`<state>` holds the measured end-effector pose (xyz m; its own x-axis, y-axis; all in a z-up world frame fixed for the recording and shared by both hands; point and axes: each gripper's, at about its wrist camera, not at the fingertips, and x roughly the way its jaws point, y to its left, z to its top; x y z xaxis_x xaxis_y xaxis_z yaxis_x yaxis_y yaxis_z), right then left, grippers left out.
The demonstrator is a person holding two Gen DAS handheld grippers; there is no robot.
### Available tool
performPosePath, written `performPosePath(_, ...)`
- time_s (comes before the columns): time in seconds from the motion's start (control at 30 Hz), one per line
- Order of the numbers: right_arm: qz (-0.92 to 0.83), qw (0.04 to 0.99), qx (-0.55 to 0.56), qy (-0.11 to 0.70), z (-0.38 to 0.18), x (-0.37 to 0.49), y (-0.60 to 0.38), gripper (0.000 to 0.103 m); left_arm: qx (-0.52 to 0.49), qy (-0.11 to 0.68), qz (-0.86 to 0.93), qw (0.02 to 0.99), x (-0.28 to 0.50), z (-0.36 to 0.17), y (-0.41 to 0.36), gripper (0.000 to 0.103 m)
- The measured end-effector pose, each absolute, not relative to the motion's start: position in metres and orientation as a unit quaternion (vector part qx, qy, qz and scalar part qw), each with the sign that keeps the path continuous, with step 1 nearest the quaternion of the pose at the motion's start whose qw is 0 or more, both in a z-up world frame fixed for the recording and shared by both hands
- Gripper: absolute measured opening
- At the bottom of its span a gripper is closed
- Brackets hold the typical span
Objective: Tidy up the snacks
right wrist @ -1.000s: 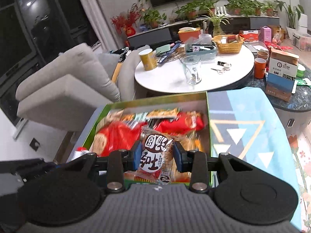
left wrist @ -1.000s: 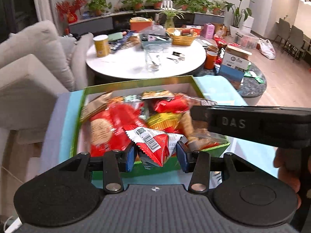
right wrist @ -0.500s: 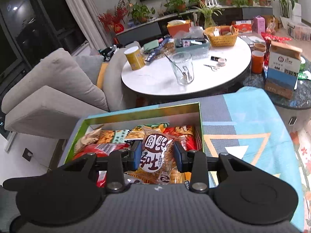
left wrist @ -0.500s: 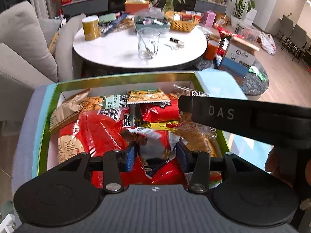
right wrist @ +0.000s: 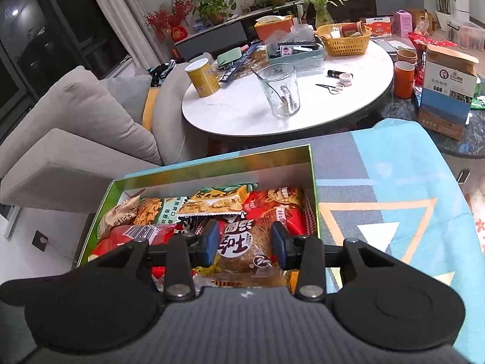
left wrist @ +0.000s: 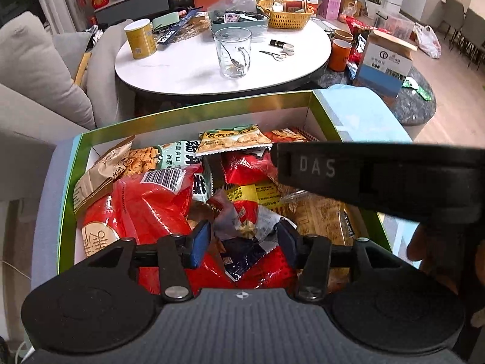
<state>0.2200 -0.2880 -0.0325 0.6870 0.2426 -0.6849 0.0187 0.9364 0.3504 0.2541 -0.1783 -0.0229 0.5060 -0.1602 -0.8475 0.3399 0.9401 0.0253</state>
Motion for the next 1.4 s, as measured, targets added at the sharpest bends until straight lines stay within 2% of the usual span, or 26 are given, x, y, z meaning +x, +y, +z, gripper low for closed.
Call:
performPosePath(0.23,0.056,0.91,0.165,0.377,-0.023,0.211,-0.294,0.054,0.087,0.46,-0.147,0.871,0.249,-0.013,-0.176,0.061)
performPosePath(0.73,0.062,0.914,0.151,0.371,-0.013,0.189,-0.288,0.055,0.09,0.439,-0.133,0.884,0.225,0.004,-0.154,0.064)
performPosePath(1.4,0.083,0.921,0.126,0.359,-0.001,0.132,-0.263,0.069,0.08,0.389,-0.109,0.911,0.167,0.024,-0.116,0.066)
